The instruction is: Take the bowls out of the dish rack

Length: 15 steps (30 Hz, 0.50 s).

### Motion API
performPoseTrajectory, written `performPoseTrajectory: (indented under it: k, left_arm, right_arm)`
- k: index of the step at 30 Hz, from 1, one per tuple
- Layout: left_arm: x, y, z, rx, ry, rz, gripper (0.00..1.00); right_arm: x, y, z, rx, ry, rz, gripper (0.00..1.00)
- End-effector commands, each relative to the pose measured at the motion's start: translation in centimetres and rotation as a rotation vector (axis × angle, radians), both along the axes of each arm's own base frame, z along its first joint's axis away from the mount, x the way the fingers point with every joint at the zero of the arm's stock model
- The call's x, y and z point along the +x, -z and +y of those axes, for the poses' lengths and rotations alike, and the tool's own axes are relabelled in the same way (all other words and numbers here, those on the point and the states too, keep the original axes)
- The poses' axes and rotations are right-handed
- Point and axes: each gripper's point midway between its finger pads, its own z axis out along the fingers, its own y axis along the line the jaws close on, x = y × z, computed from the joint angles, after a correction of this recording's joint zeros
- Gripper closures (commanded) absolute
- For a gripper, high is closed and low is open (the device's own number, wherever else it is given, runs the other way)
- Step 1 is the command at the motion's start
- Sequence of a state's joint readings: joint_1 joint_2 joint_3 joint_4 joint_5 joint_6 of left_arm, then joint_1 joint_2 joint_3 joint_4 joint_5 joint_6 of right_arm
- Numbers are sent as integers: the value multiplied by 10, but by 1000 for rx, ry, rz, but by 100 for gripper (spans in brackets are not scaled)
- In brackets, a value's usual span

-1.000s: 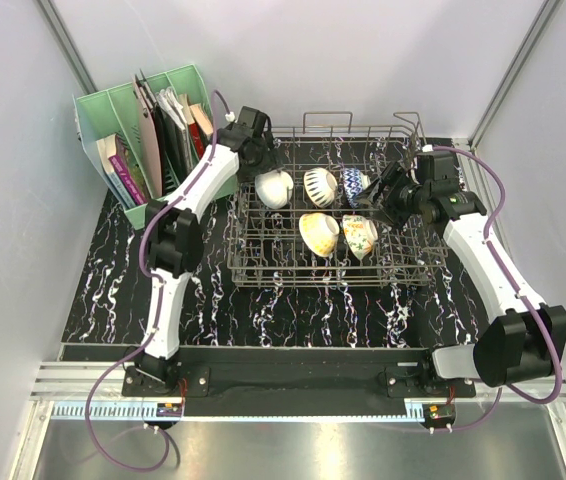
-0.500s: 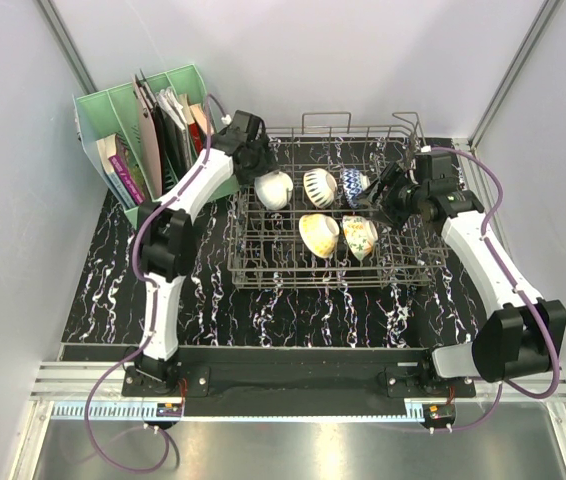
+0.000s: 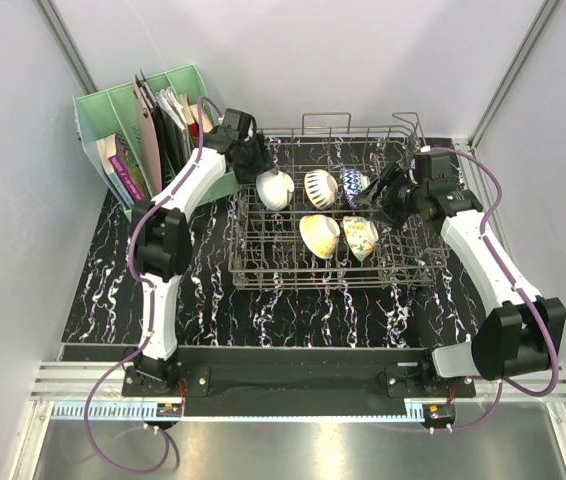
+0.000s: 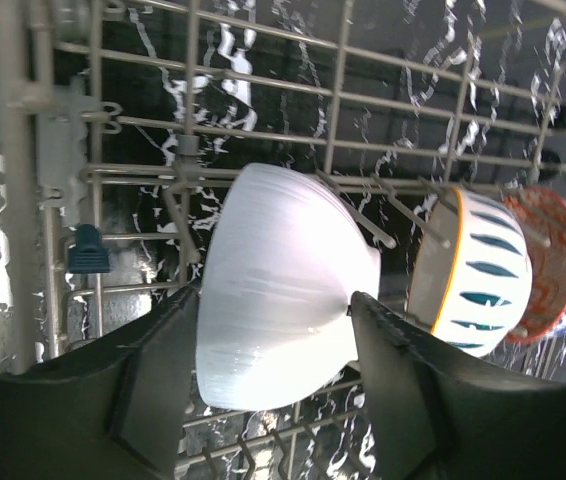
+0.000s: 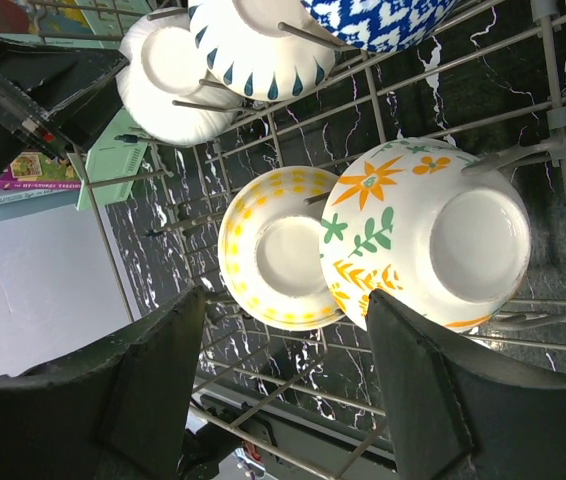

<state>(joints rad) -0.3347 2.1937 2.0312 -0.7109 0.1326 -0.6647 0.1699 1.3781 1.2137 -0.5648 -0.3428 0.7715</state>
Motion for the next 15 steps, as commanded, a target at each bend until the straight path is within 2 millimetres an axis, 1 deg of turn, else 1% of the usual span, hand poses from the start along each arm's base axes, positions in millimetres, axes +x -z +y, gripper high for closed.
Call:
performPoseTrajectory:
  k: [1,4,6,7,8,11,13,15]
  left_arm:
    - [-44,-4,-34,-112,208,105,34]
    - [-48,-9,-29,-99,213,91,33]
    - [-52,-5,-29,-103,217,109,33]
    - [-56,2,-31,-125,218,143,34]
    - [-59,4,-33,-144,224,160,34]
    - [-67,9,-40,-181,232,209,41]
    - [-64,4,-39,-179,230,192,48]
    - [-59,-2,-39,-176,231,168,54]
  right_arm:
    - [13,-19,1,18,3,-58,27]
    - [15,-18,1,16,7,-52,27]
    - [16,-17,1,18,8,-49,27]
    - [16,-17,2,18,5,-49,26]
    - [17,-17,1,18,8,-49,26]
    - [19,-19,2,18,8,-53,27]
    - [21,-18,2,18,11,-50,27]
    - [21,-17,2,18,11,-46,27]
